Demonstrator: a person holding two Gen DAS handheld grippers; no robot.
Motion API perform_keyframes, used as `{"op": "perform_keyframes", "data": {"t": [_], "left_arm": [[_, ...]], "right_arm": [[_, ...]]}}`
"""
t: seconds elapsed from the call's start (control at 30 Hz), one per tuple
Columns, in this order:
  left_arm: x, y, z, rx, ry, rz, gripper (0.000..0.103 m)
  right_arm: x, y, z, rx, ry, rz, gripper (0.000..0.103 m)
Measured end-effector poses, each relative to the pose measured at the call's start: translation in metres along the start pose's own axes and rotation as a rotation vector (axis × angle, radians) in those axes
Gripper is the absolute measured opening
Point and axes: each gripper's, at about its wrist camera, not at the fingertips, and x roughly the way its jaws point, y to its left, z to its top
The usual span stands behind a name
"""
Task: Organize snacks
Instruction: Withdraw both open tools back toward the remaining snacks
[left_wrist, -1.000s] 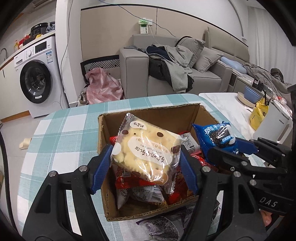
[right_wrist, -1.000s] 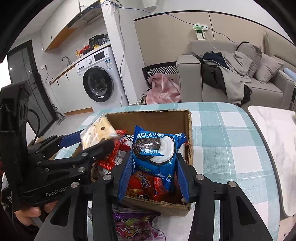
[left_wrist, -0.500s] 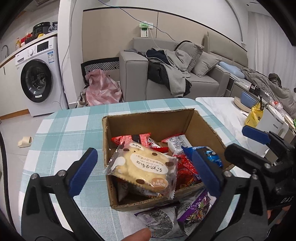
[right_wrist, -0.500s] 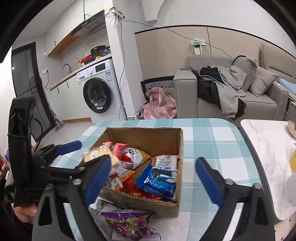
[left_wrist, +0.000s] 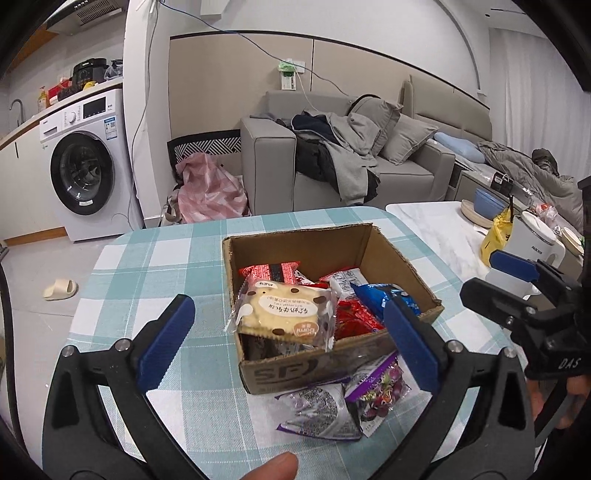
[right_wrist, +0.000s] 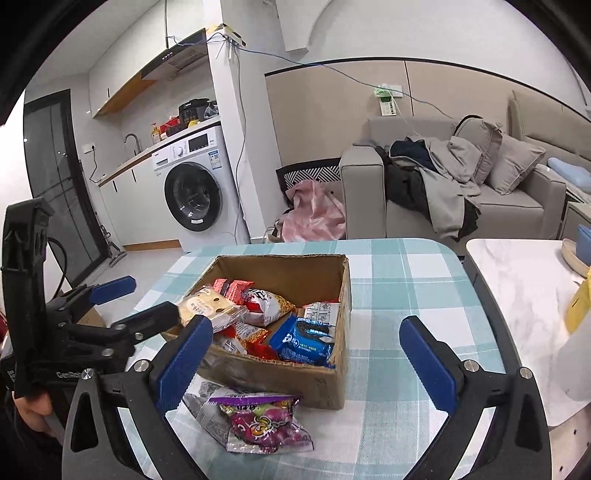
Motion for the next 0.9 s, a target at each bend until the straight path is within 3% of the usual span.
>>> {"op": "perform_keyframes", "data": {"t": [0.37, 0.9], "left_arm": [[-0.047, 0.004, -0.024, -0.02, -0.007, 0.0, 0.102], [-0.032, 0.013, -0.065, -0.063, 0.063, 0.034, 0.102]], "right_arm": [[-0.023, 0.007, -0.013, -0.016, 0.007, 0.016, 0.103], [-0.017, -0.008, -0.055, 0.014, 0.08, -0.024, 0.103]]}}
